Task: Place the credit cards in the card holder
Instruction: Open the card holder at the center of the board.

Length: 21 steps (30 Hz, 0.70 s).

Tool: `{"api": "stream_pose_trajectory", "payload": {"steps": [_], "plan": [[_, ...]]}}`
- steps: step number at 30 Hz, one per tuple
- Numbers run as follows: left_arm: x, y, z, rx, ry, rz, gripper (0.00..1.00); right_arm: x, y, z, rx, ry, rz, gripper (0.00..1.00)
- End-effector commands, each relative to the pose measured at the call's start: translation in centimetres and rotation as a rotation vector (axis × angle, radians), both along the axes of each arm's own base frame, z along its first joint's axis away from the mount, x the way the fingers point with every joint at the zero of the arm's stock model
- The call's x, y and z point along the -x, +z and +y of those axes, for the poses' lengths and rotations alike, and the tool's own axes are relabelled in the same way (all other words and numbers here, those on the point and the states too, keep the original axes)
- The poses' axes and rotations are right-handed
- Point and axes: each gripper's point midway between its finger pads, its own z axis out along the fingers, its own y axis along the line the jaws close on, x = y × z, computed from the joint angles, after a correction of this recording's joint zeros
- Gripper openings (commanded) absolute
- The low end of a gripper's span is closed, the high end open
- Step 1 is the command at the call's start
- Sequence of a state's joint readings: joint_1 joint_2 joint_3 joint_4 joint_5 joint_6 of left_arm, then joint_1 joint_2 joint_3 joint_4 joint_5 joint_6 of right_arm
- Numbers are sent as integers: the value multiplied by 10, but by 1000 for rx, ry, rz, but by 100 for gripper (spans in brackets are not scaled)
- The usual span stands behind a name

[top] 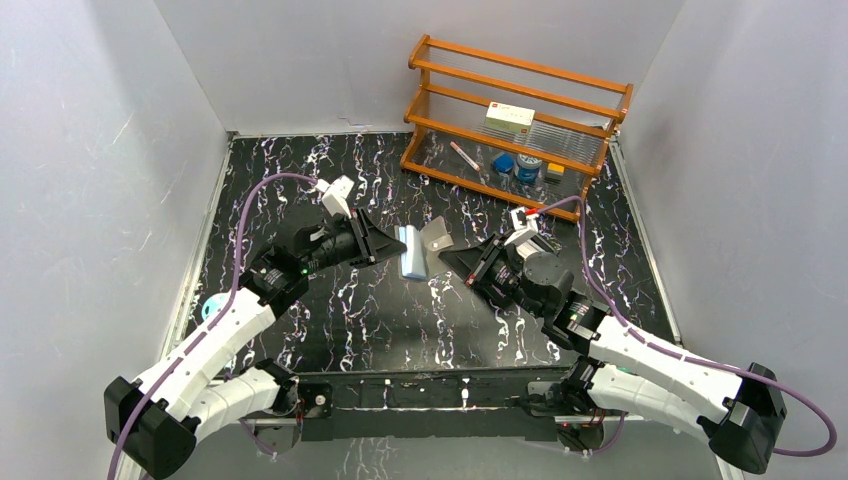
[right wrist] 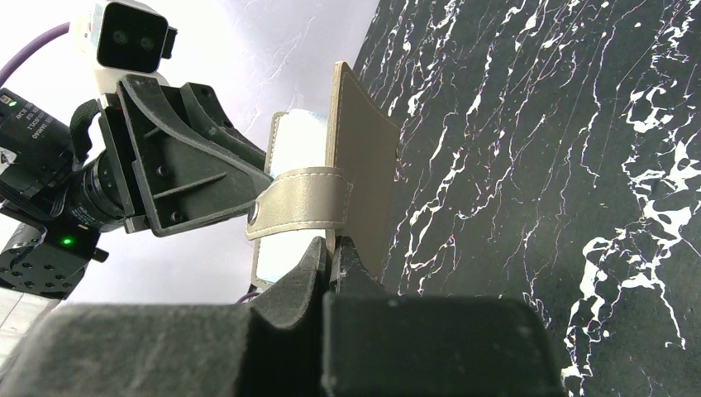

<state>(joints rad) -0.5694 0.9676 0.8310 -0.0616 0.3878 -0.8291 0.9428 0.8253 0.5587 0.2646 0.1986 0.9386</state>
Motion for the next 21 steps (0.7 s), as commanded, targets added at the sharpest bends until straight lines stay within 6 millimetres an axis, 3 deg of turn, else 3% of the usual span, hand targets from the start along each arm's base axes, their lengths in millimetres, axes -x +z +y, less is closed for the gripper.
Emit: {"api": "stream_pose_trajectory", "payload": {"steps": [1,8,15,18,21], "plan": [[0,19,1,26,-6,-64,20,1,27,0,-75,7,-60,0],[4,30,2,69,-5,-108,23,0,26,-1,-74,0,-59,0],[6,33,-2,85,-37,-134,0,0,24,1,-67,3,-56,0],[11,40,-5,125,-68,-165,0,0,20,1,-60,5,-49,0],[14,46,-7,156,-82,-171,12,0,14,3,-47,10,-38,0]]}}
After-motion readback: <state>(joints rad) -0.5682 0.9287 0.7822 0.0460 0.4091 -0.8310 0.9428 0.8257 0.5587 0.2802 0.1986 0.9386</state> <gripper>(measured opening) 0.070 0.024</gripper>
